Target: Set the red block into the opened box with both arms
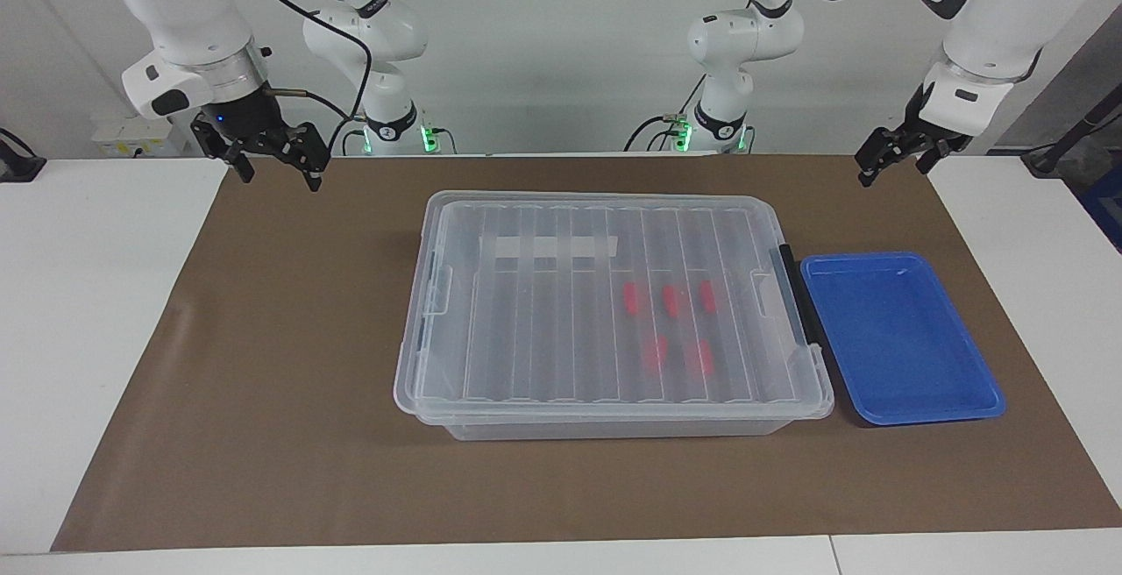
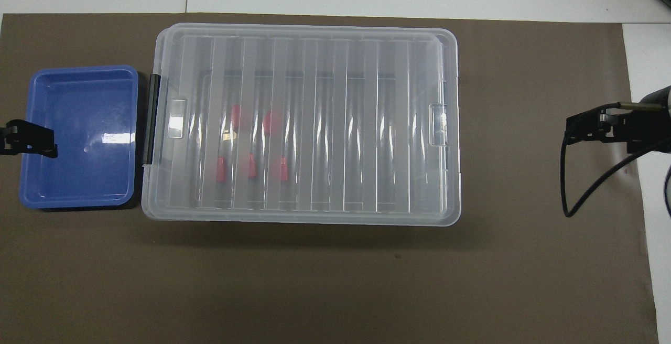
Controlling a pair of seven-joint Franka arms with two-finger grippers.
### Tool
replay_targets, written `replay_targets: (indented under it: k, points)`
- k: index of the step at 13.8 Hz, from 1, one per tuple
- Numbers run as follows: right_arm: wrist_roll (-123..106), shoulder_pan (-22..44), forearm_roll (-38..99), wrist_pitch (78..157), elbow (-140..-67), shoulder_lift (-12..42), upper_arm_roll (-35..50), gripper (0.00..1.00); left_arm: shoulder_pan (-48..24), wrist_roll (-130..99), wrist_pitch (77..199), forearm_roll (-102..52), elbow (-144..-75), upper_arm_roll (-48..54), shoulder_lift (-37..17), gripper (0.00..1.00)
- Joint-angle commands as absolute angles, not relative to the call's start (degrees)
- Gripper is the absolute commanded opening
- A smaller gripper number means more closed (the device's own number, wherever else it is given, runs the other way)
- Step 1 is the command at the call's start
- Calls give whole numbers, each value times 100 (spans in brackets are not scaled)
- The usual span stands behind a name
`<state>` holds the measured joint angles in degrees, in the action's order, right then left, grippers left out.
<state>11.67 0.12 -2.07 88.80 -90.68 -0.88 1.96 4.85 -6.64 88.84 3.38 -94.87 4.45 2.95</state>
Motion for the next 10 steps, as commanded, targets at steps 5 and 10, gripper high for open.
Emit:
replay_targets:
  k: [5, 10]
  points:
    - [791, -26, -132, 8877, -9202, -211, 193, 100, 554, -606, 8815, 272, -9545, 475, 369, 100]
    - [774, -26, -114, 8894, -9202, -220, 193, 100, 554, -606, 8815, 272, -9545, 475, 369, 100]
